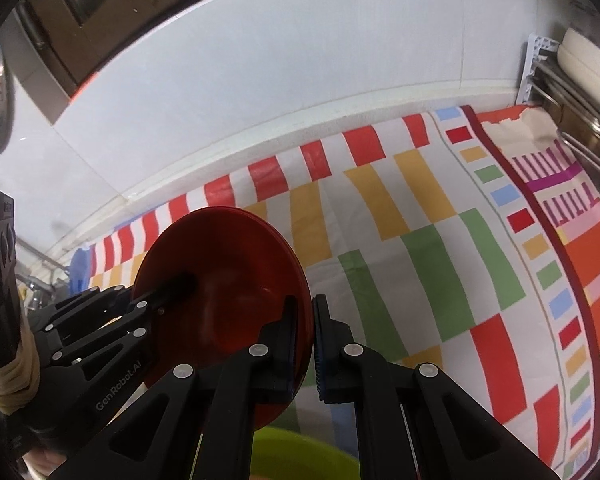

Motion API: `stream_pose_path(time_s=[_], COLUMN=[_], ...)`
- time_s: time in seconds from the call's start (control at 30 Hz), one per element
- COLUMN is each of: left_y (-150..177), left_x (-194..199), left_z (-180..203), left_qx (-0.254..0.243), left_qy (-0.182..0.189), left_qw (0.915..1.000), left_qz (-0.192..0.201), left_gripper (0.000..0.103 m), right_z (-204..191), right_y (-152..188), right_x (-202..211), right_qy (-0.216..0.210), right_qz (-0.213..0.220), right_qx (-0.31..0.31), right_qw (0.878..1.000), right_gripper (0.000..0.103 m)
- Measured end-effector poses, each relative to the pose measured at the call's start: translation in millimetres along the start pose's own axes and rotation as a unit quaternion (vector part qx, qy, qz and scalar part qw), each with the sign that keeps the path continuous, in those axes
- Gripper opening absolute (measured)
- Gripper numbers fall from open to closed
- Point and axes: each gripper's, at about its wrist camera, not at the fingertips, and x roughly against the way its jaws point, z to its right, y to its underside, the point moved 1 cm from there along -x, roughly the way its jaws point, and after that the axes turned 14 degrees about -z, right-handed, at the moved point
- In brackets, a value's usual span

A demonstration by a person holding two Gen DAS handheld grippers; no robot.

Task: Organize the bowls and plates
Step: 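Lift the red bowl with both tools and carry it over the white bowl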

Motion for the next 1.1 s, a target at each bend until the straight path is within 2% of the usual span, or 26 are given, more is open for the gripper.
stream_pose_path(time_s=[0.5, 1.1], left_y=[39, 111], left_x=[46, 85], left_z=[22, 49], left_qx=[-0.003, -0.005], left_qy=[-0.003, -0.018], left_qw=[0.9995, 0.9984], left_qz=[0.030, 0.052], left_gripper=[0.015, 0.015], right_z=[2, -5], right_y=[45, 119], right_x=[43, 79], right_qy=[-0.001, -0.008], right_qz=[0.022, 0.024], right_qx=[0.012, 0.037], right_qw=[1.000, 0.999], right_gripper=[0.009, 0.009])
